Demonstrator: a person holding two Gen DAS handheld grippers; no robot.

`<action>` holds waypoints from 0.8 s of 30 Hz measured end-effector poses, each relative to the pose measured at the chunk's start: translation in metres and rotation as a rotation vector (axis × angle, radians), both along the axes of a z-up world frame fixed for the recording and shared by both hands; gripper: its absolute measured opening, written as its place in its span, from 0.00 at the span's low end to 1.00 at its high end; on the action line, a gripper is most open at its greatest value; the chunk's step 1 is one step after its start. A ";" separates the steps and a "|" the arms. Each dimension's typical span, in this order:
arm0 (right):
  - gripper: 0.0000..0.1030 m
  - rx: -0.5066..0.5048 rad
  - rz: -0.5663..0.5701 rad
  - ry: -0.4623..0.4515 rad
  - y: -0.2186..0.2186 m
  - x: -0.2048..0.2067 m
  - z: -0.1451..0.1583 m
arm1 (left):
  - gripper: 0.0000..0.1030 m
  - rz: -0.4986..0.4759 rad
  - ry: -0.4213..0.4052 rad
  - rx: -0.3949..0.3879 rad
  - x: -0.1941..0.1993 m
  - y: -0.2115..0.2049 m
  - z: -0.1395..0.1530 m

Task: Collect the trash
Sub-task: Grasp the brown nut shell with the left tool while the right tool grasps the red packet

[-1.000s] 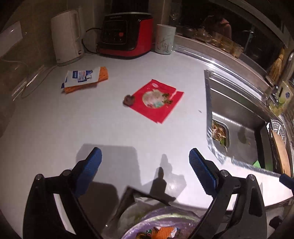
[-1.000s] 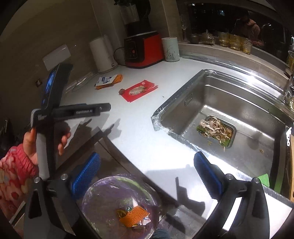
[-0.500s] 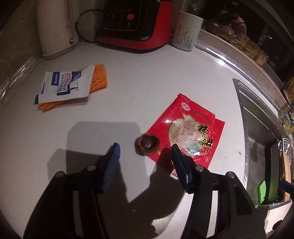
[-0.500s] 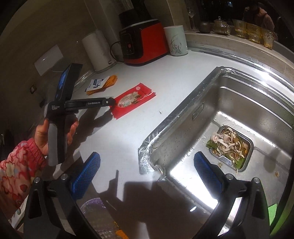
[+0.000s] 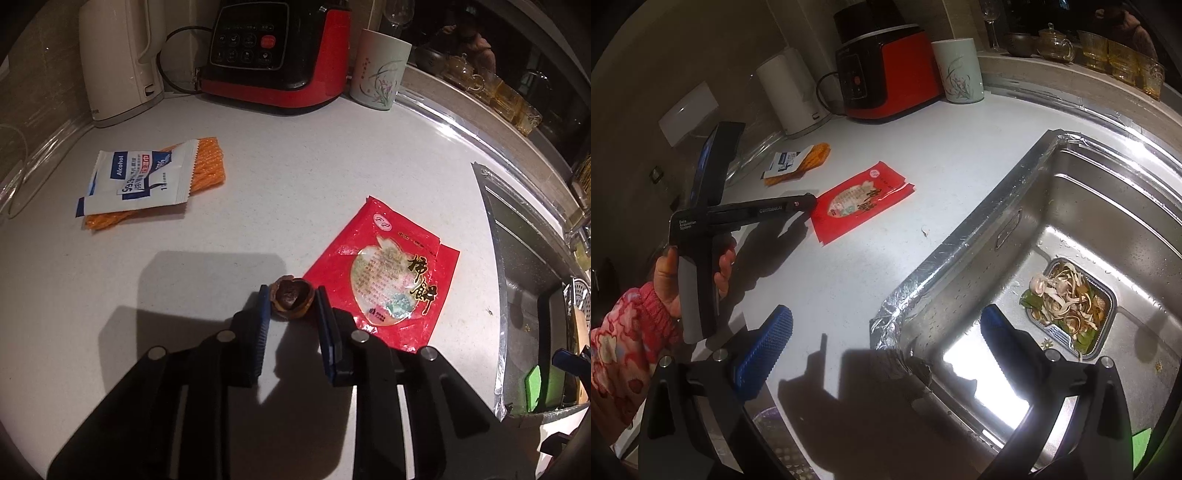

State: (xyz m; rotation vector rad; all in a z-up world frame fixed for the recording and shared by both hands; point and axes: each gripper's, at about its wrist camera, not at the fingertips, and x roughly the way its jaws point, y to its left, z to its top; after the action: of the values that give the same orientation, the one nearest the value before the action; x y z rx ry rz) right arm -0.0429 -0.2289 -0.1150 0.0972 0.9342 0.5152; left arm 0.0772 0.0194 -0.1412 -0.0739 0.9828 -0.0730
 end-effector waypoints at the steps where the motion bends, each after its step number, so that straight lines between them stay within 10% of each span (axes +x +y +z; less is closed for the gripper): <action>1: 0.98 -0.006 0.011 -0.008 0.004 0.005 0.001 | 0.24 0.002 0.000 -0.003 0.000 0.001 0.001; 14: 0.98 -0.038 0.073 0.062 0.076 0.132 -0.020 | 0.24 0.057 -0.068 -0.045 -0.062 0.016 0.043; 24: 0.98 -0.169 0.160 0.047 0.121 0.135 -0.028 | 0.24 0.113 -0.049 -0.054 -0.092 0.036 0.039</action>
State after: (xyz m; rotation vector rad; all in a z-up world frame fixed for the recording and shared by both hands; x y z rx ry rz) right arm 0.0918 -0.1079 -0.1432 -0.1192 1.0328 0.5812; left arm -0.0147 0.0549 -0.1018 -0.1765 0.9263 0.0022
